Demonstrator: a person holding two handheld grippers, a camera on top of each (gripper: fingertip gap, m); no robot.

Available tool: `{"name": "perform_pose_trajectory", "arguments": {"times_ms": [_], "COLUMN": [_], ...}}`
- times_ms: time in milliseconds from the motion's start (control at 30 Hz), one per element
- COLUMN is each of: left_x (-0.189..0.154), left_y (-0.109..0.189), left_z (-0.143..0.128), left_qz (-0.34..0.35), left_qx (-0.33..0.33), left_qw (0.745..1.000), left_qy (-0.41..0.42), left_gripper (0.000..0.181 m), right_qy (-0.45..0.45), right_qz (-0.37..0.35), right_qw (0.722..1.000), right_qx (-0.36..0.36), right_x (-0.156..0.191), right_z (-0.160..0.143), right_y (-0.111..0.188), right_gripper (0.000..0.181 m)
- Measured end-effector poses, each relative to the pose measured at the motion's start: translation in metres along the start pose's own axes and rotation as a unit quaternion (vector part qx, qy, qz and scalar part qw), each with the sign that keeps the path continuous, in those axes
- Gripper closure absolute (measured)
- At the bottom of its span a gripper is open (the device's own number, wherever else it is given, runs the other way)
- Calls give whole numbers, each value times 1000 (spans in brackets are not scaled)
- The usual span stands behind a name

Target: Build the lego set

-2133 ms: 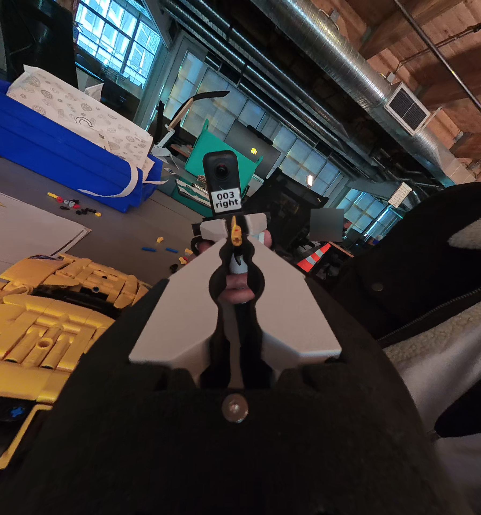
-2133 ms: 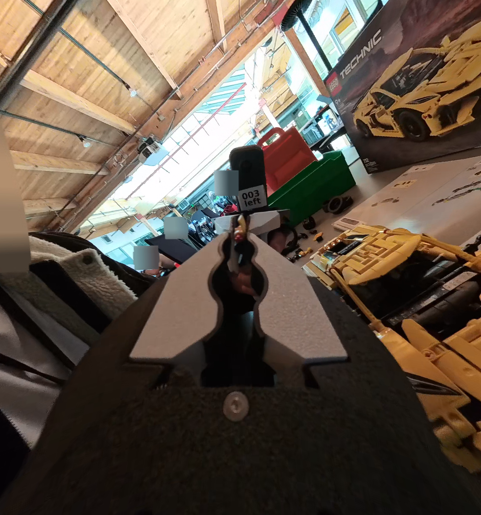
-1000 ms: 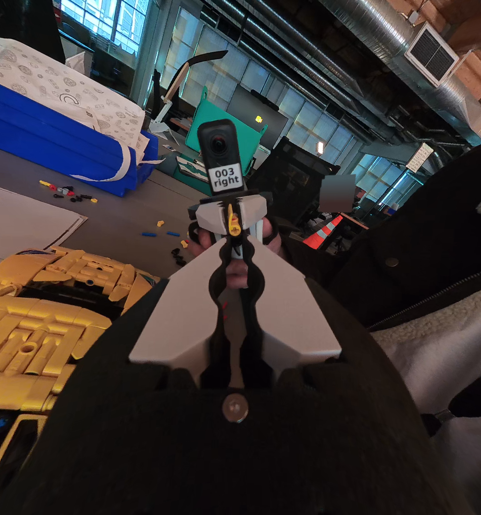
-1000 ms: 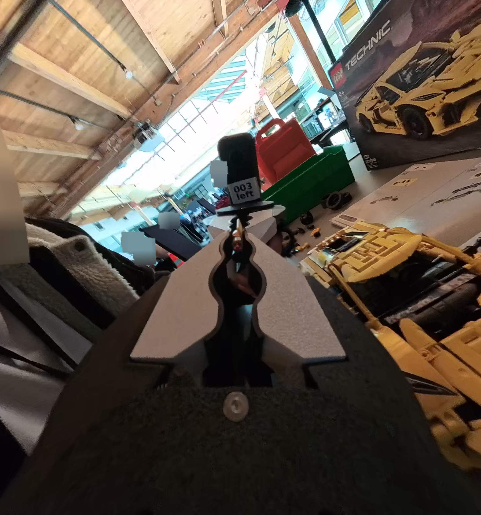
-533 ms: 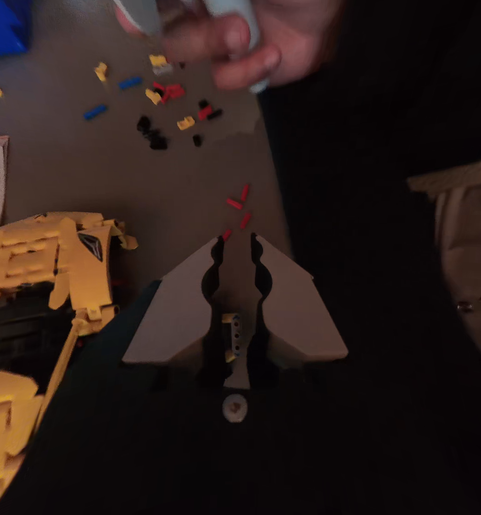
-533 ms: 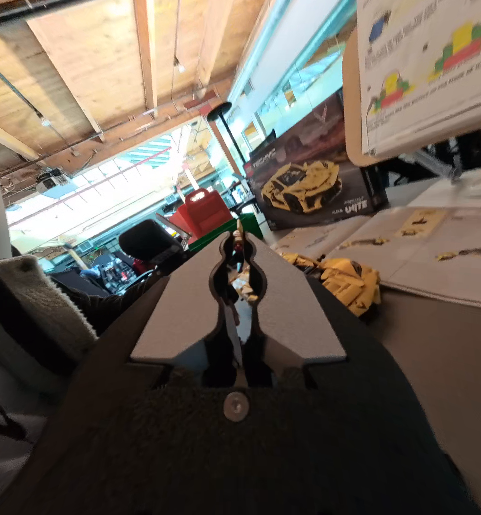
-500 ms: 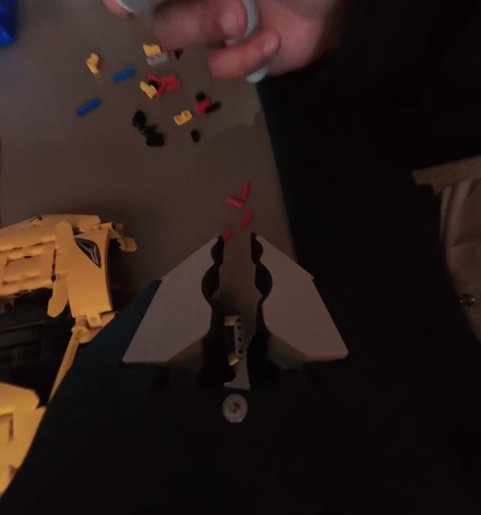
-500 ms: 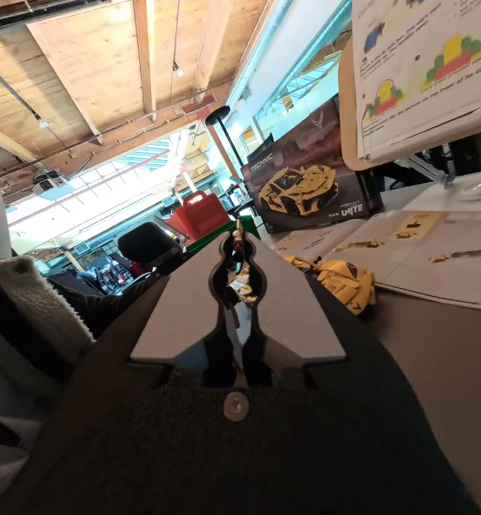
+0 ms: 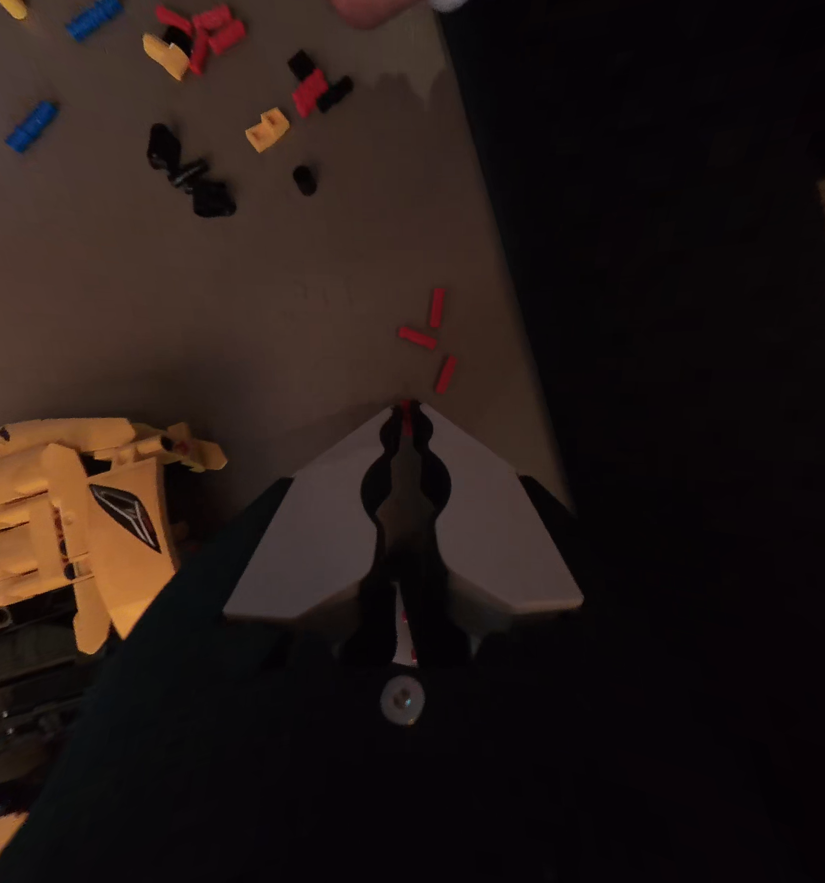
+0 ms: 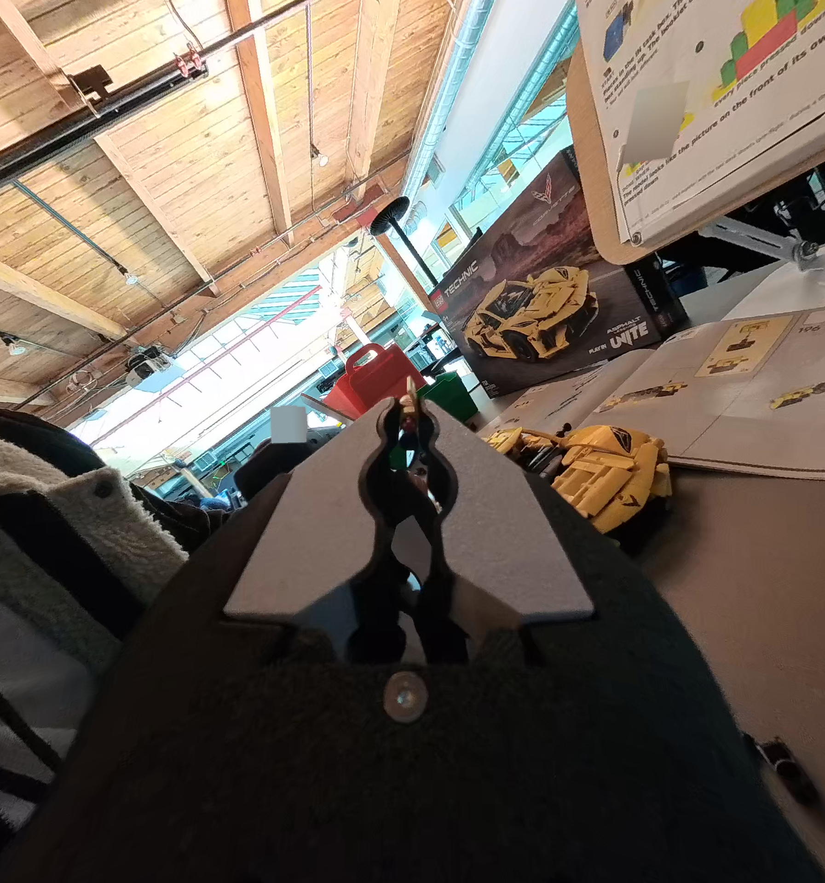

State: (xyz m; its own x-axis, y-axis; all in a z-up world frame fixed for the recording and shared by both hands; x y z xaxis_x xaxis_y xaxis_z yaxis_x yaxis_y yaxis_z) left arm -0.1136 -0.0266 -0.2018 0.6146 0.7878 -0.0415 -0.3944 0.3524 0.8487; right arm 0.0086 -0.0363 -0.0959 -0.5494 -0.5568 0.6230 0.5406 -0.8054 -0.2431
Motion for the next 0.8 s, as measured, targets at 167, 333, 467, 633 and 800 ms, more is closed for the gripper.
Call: {"name": "perform_pose_trajectory", "arguments": {"times_ms": [167,333,467,633,800], "left_x": [15,27,21,18,17], "left_y": [22,107,127,128,128], "left_z": [4,15,17,16,16], "left_qz": [81,37,-37,-70,-81], "left_qx": [-107,-457,-532,-548,-547], "left_qw": [990,868,821,804,803], "left_qy": [42,192,205,219,220], "left_gripper": [178,179,179,179,179], "right_qy": [9,-2,10,-19,-15], "right_qz": [-46,-24,22,63,64], "right_qw": [998,993,995,996,995], "right_qx": [29,120,97,67,79], "right_x": [-10,-2,22,31,31], "right_z": [-8,-36,-36,-33,-35], "right_y": [-3,-26,-47,-51,-51], "right_gripper": [176,176,176,176,176]}}
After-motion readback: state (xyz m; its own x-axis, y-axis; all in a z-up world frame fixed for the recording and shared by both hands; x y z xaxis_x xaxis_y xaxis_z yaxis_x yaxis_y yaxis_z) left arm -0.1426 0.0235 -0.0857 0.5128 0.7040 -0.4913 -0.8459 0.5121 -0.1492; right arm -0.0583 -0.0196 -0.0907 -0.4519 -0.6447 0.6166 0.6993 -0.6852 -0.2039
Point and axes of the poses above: each gripper's, where its closed fingertips meet, y back along the fingers, z out of its top, x = y × z across the jaws, the point moved 5 cm from there along y, back along the fingers, and after that the axes turned 4 degrees about -z, right-handed, at the moved point
